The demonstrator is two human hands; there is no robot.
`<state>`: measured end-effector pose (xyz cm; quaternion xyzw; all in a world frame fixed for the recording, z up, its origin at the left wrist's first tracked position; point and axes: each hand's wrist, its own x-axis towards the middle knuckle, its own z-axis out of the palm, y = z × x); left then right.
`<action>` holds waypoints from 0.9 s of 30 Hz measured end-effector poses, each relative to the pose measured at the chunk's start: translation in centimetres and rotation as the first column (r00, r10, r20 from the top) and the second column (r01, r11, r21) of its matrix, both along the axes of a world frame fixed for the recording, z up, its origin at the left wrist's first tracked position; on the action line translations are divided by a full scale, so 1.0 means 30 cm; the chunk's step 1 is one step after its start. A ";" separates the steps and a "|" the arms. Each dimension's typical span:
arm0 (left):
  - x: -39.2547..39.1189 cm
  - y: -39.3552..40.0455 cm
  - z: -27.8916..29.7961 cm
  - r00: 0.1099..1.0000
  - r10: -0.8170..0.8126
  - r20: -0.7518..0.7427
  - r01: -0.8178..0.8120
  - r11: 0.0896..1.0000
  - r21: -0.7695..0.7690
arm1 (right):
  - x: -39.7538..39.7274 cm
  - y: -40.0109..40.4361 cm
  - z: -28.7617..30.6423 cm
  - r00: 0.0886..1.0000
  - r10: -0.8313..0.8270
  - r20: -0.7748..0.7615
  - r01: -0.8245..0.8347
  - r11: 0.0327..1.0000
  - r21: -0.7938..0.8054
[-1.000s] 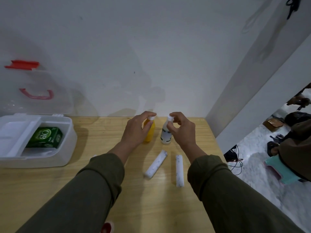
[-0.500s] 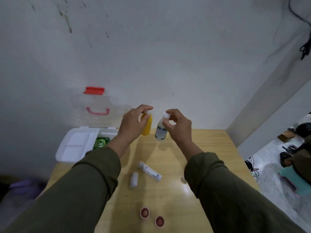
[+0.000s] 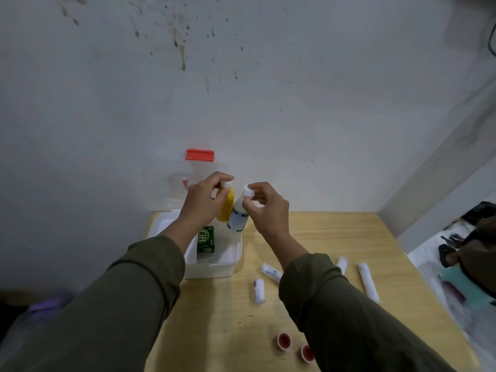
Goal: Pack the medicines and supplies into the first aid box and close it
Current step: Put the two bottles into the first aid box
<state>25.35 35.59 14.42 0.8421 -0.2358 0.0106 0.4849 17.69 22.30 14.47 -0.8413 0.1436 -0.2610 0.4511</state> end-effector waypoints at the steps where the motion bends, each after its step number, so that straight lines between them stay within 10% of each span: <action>1: 0.008 0.010 -0.012 1.000 -0.002 -0.007 0.002 1.000 0.007 | 0.005 0.010 -0.009 1.000 0.004 -0.005 -0.004 1.000 -0.003; 27: 0.087 0.049 -0.199 0.965 -0.160 -0.208 0.173 0.984 0.045 | 0.029 0.028 -0.247 0.992 0.083 -0.092 -0.097 0.984 -0.152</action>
